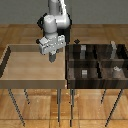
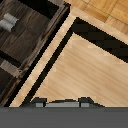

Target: Place the milk carton into the appropriate compartment.

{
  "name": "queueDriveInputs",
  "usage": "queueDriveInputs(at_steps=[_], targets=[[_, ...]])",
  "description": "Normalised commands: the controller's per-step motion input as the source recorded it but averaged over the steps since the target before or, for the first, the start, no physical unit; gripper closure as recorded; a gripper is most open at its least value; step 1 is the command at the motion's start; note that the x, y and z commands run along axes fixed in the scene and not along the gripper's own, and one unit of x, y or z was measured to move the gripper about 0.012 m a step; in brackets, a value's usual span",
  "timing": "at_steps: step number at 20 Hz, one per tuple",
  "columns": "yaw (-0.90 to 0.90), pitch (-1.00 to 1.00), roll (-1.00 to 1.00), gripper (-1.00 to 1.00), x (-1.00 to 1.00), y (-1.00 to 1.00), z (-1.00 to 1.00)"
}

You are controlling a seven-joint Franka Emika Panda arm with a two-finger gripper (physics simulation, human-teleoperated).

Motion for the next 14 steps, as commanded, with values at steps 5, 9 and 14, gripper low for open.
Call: queueDriveInputs(at_steps=[5,9,14], targets=[[0.00,0.00,0.00,1.00,0.00,0.00,1.00],[0.00,0.00,0.00,1.00,0.00,0.25,0.75],[0.00,0.00,0.00,1.00,0.00,0.80,0.00]])
